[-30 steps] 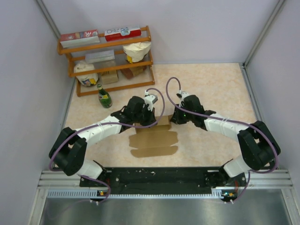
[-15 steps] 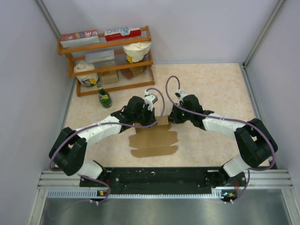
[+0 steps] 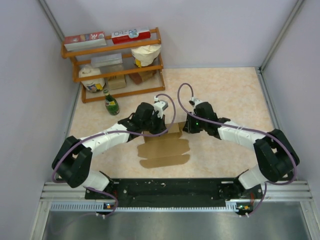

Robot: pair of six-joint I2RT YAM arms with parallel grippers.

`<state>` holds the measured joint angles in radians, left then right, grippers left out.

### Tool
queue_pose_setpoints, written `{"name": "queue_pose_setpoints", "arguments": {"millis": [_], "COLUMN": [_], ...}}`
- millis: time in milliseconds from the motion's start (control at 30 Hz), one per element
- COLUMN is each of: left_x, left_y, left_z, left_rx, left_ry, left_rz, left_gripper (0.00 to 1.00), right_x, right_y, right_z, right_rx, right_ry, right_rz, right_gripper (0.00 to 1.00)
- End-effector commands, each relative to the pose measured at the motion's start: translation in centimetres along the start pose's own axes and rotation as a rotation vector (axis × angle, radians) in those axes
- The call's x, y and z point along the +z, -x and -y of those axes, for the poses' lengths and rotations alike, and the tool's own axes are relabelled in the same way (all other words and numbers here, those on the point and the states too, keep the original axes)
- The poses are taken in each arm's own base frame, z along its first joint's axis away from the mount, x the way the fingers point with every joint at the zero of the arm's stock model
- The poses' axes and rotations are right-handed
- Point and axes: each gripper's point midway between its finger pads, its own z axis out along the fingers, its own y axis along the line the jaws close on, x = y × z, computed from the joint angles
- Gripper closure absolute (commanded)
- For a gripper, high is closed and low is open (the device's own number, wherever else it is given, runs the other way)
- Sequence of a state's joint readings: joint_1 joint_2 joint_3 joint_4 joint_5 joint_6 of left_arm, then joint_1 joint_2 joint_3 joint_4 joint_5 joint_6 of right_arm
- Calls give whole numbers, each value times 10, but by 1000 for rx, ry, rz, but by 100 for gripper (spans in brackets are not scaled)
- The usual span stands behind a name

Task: Fold the paper box

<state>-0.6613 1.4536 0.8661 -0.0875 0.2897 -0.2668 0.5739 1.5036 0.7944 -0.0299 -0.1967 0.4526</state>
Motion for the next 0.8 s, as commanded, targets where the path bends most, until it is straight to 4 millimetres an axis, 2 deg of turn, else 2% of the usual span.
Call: {"name": "queue_pose_setpoints", "arguments": {"millis": [0,67,133,267,367,467,533,667,767], "left_x": [-12,-13,-15,-18,-20,-22,-23,-26,-31], "left_y": [26,28,29,33,36,36,38,42,45], "left_z": [9,10,11,14,17,18,19,21,21], "left_rx": [29,32,38,49,58,67,72,77,79], "left_ry": [-9,-9,-10,-23,-32,-37,-39,-38,-30], "left_rz": [72,76,83,94,101,99,101,109,127], "left_gripper": [100,100,100,100,100,100,100,100,100], "right_x": [-29,-42,-63,-108,-125,-121,-119,-116,-119], "right_y": [28,34,56,99,115,116,115,110,100], "right_z": [12,20,28,88,131,155,171,189,206], "right_rx": [-101,-91,-41,91,73,-56,-72,-188,-181], "right_ry": [-126,-156,-160,-312,-456,-531,-591,-637,-667], "right_rz": [97,146,251,441,494,451,481,558,557], "right_gripper": [83,78,73,63,57,55,55,54,54]}}
